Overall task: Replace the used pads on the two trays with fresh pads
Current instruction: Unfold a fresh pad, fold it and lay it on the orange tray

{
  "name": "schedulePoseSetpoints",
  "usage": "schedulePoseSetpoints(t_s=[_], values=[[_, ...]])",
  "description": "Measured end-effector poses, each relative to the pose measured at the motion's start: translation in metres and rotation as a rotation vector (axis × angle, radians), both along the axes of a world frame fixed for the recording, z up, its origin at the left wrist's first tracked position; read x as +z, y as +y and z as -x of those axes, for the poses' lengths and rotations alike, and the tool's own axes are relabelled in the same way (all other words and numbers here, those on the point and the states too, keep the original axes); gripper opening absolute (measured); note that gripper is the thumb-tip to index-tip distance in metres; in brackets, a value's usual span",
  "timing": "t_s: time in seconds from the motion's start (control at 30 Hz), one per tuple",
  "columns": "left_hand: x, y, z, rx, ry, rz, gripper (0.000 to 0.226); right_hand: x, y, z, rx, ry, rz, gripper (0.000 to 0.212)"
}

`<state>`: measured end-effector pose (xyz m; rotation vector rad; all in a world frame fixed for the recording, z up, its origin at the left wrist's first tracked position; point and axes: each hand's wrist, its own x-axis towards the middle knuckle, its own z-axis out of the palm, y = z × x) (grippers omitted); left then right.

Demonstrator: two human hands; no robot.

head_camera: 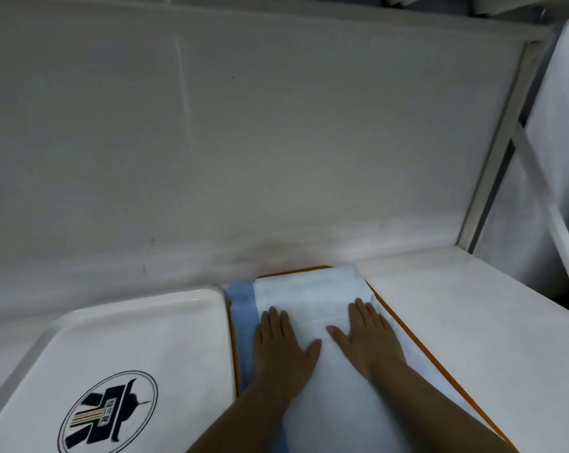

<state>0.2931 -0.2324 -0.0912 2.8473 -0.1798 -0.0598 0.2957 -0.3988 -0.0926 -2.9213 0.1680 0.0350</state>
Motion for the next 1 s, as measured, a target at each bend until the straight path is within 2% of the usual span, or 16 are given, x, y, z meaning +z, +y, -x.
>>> schedulePoseSetpoints(t_s=[0.07,0.17,0.3,0.4,0.47,0.57,0.63,0.83,0.93,1.0], values=[[-0.001,0.004,-0.009,0.046,-0.041,-0.008,0.127,0.004,0.003,-0.002,-0.015,-0.078,0.05,0.085],[0.001,0.008,-0.027,-0.045,-0.136,-0.055,0.108,0.017,0.006,-0.014,0.086,-0.231,0.093,0.081],[-0.001,-0.004,-0.049,-0.23,-0.171,-0.113,0.104,0.014,0.003,-0.046,0.338,-0.134,0.081,0.07],[-0.01,0.006,-0.062,-0.218,-0.123,-0.113,0.082,0.001,0.001,-0.056,0.344,-0.081,0.057,0.109],[-0.014,0.015,-0.064,-0.14,-0.1,-0.083,0.071,-0.006,0.0,-0.059,0.276,-0.06,0.02,0.106],[-0.015,0.019,-0.061,-0.089,-0.078,-0.064,0.076,-0.006,0.0,-0.059,0.171,-0.04,0.027,0.081],[-0.016,0.018,-0.059,-0.039,-0.071,-0.035,0.083,-0.006,-0.001,-0.059,0.107,-0.039,0.031,0.073],[-0.007,0.019,-0.042,0.119,-0.034,0.075,0.091,-0.007,-0.001,-0.058,0.025,-0.059,0.02,0.074],[-0.002,0.019,-0.029,0.116,0.024,0.023,0.089,-0.006,-0.005,-0.044,0.058,-0.075,-0.003,0.073],[0.005,0.016,-0.013,0.052,0.07,0.019,0.096,0.001,-0.006,-0.022,0.108,-0.075,-0.005,0.092]])
